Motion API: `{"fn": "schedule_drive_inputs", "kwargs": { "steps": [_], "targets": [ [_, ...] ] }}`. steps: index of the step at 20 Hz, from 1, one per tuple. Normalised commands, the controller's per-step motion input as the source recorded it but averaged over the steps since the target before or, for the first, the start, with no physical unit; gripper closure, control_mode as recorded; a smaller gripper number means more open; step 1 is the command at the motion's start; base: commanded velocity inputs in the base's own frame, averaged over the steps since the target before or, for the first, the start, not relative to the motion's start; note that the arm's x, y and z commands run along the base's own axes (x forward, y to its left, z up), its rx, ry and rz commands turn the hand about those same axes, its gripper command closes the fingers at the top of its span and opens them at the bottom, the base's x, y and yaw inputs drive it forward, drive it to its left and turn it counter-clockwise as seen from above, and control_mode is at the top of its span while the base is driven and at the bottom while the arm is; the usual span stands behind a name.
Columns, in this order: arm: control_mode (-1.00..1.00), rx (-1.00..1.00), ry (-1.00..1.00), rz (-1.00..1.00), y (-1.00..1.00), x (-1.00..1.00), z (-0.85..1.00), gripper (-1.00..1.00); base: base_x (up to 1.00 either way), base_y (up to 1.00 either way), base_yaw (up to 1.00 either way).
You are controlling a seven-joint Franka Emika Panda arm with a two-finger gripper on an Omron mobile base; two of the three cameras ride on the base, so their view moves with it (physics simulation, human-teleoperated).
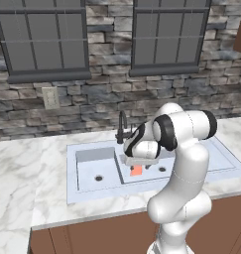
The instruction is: Pick up the bar soap and bar soap from the sink, and place them back in the cabinet, and close the cabinet door.
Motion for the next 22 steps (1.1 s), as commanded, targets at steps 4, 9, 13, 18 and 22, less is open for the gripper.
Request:
{"fn": "schedule_drive_inputs", "kwargs": {
  "steps": [4, 9, 13, 18, 22],
  "targets": [
    [-1.0, 0.0, 0.0, 0.0, 0.0, 0.0, -0.17, -1.0, 0.0, 0.0, 0.0],
    [-1.0, 0.0, 0.0, 0.0, 0.0, 0.0, -0.17, -1.0, 0.0, 0.0, 0.0],
    [-1.0, 0.0, 0.0, 0.0, 0.0, -0.01, -0.17, -1.0, 0.0, 0.0, 0.0],
    [-1.0, 0.0, 0.03, 0.0, 0.0, -0.04, -0.16, -1.0, 0.0, 0.0, 0.0],
    [-1.0, 0.0, 0.03, 0.0, 0.0, -0.01, -0.22, -1.0, 0.0, 0.0, 0.0]
  ]
}}
